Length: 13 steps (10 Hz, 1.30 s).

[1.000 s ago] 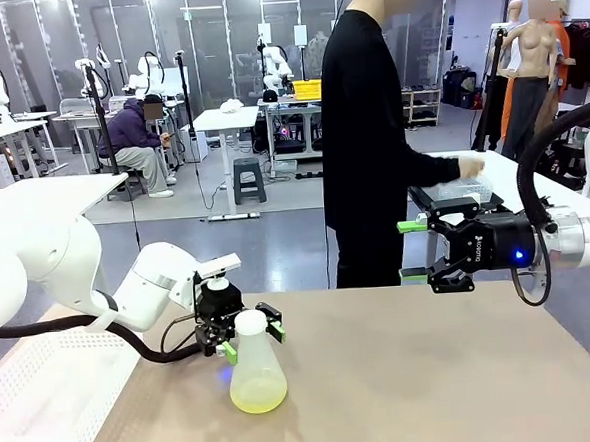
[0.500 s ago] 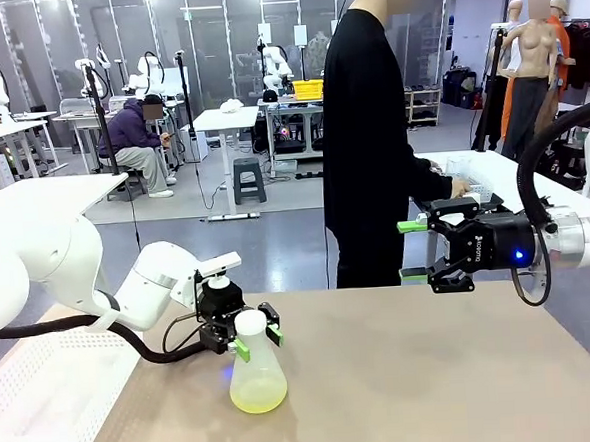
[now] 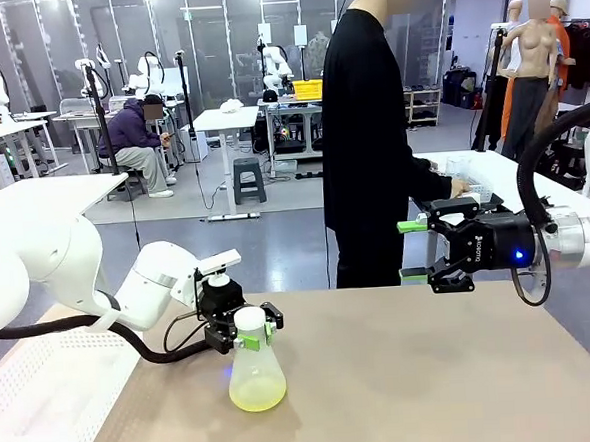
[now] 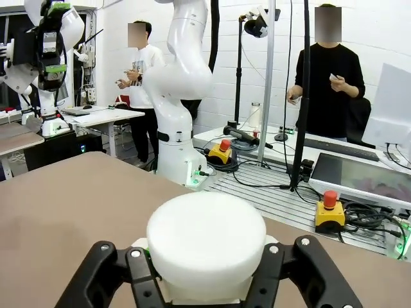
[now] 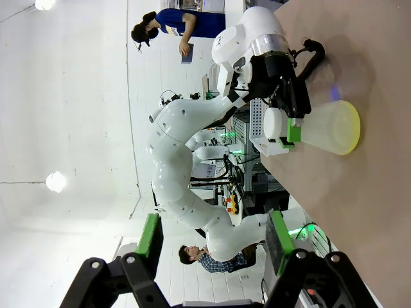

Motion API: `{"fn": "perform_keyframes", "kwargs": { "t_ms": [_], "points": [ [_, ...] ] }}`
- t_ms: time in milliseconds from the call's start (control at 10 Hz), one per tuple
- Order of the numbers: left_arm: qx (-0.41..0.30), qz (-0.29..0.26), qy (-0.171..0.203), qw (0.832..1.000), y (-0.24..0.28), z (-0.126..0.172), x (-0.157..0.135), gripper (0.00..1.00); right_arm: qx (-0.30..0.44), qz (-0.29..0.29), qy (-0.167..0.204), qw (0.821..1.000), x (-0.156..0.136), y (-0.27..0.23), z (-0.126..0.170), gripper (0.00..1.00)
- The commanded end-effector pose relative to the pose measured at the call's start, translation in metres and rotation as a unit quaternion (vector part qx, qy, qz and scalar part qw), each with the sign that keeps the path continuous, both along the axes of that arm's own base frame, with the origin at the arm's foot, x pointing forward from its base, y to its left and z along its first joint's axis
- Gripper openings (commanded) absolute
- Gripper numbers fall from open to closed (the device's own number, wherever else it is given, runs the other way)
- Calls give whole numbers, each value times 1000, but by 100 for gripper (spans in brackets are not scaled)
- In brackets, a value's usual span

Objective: Prepare the solutions needed for the experiment.
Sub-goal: When the human places the Big flask in the center of the table, pick up the Big flask and place it in the left Organizing basket.

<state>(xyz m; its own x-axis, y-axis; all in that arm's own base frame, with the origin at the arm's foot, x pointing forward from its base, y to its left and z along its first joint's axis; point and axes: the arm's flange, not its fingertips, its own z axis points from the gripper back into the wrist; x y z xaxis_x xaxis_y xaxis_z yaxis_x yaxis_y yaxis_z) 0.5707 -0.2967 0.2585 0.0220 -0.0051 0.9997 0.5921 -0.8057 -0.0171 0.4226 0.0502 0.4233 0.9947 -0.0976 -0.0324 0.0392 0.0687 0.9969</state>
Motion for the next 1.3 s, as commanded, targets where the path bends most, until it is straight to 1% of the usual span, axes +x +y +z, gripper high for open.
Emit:
{"fn": "perform_keyframes", "kwargs": {
  "t_ms": [0,100,200,300,500,600,700,800,900,1100,1200],
  "points": [
    [-9,3,19,1000,1,-12,1,0,4,3,-2,1000,0,-1,1,81],
    [-10,6,16,1000,1,-7,1,0,4,3,-2,1000,0,-1,1,81],
    [21,9,22,999,-1,2,-2,0,4,3,-2,1000,0,-1,1,81],
    [10,24,-1,1000,0,14,-2,0,4,3,-2,1000,0,-1,1,81],
    [-3,15,-32,999,-1,47,-8,0,4,3,-2,1000,0,-1,1,81],
    [1,17,-42,999,-1,61,-9,0,4,3,-2,1000,0,-1,1,81],
    [-4,18,-42,999,2,77,-11,0,4,3,-2,1000,0,-1,1,81],
    [-10,26,-33,999,11,94,-13,0,4,3,-2,1000,0,-1,1,81],
    [-9,33,-41,999,26,114,-19,0,4,3,-2,1000,0,-1,1,81],
    [2,62,-86,994,56,142,-30,0,4,3,-2,1000,0,-1,1,81],
    [1,81,-99,992,73,154,-32,0,4,3,-2,1000,0,-1,1,81]
  ]
}}
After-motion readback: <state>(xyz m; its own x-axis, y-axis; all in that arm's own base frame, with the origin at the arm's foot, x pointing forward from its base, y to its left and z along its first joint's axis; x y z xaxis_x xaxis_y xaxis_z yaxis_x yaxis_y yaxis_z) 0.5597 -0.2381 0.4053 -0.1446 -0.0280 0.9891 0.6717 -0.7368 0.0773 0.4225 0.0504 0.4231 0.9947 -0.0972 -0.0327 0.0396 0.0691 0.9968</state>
